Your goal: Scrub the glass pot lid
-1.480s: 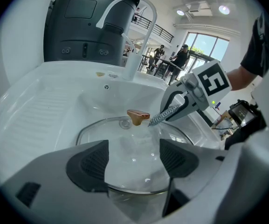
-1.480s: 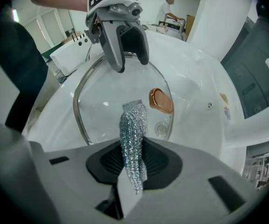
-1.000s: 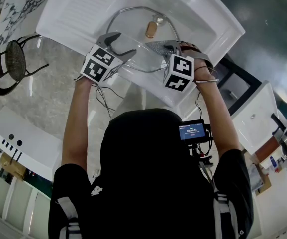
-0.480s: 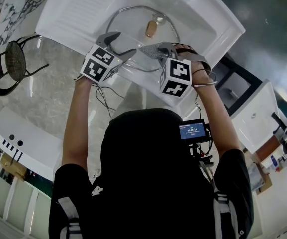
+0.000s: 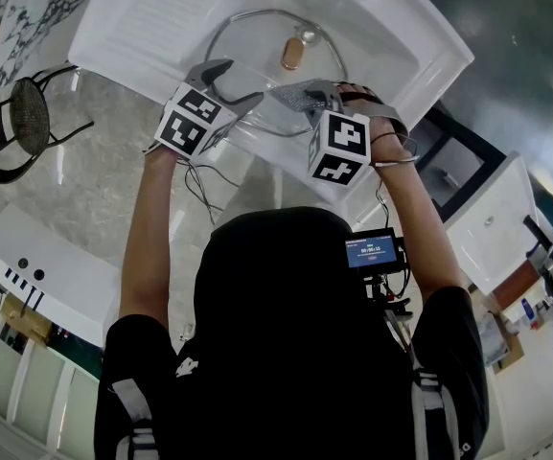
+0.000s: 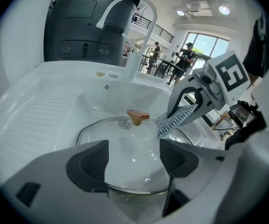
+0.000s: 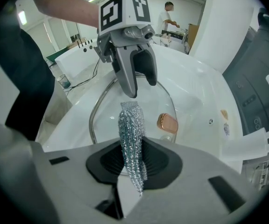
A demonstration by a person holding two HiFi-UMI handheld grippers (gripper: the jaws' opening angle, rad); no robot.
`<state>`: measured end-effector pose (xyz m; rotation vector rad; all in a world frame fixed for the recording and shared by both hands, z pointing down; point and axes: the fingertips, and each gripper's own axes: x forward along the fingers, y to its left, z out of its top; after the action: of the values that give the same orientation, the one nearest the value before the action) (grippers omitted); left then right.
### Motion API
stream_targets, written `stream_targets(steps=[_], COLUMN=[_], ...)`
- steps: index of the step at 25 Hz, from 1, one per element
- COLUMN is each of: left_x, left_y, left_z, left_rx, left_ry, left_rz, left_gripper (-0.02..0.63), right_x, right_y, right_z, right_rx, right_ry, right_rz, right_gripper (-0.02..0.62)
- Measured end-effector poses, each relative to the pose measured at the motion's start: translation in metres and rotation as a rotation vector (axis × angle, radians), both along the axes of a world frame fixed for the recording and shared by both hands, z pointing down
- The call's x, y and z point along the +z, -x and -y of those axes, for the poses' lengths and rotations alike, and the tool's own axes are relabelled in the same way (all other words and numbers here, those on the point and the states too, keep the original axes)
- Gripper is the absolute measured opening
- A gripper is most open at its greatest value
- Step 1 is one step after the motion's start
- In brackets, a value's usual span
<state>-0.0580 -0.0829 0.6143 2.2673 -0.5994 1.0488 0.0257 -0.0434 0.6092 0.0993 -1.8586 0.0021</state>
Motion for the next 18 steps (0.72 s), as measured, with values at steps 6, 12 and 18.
stream_targets(steps=[6,12,18], left_x=[0.000,0.000,-0.001], left_y=[0.000,0.001,-0.001], left_z=[0.000,0.000,0.001], left_rx=[-0.005,-0.003,-0.004], left_ry=[0.001,0.002,-0.001], left_rz=[0.001,0.005,-0.003], left_gripper=[0.313,0.313,0.313], right_x=[0.009,0.018,0.034], right_y=[-0.009,-0.019,-0.038], right_z=[0.007,0.015,0.024], right_rx=[0.024,0.050,0.082], right_ry=[-0.006,0.001,0.003], right_rz=[-0.015,-0.037,-0.085], right_gripper=[0.071,0.070,0.069])
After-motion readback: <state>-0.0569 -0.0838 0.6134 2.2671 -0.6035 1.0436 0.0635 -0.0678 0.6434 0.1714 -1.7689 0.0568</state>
